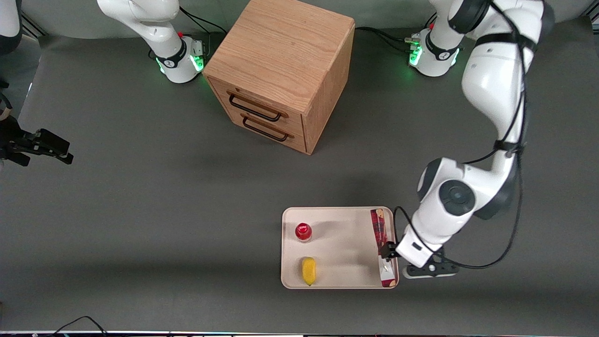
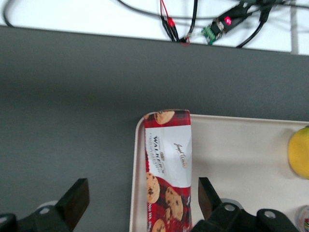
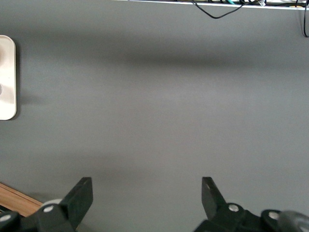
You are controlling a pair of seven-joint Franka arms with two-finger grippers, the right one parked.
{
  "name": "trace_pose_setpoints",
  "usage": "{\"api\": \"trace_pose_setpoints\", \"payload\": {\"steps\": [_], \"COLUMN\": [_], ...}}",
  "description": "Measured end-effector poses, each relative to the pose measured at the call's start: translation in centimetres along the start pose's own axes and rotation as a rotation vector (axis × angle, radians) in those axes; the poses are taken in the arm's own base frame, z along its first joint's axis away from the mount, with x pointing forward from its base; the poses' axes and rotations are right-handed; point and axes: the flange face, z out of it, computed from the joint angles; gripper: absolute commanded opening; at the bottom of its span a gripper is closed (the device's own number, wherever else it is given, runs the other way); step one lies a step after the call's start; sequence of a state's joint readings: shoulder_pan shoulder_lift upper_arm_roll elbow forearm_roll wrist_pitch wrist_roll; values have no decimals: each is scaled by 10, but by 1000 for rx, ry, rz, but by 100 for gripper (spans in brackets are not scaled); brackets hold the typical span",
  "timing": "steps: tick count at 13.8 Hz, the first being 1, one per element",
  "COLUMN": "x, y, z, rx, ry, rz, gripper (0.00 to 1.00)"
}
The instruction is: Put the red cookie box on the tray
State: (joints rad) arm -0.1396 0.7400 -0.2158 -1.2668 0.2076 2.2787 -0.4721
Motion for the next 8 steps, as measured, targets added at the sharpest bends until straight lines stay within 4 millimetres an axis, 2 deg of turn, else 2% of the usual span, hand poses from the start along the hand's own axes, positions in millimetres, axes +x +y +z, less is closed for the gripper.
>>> {"api": "trace_pose_setpoints", "payload": {"steps": [3, 6, 8], "x": [8, 9, 3], "y": [-36, -104, -142], "z": [-66, -137, -186], "rx": [-27, 11, 36], "ry": [-79, -189, -241], "rz": [19, 72, 100], "gripper": [100, 100, 100]}}
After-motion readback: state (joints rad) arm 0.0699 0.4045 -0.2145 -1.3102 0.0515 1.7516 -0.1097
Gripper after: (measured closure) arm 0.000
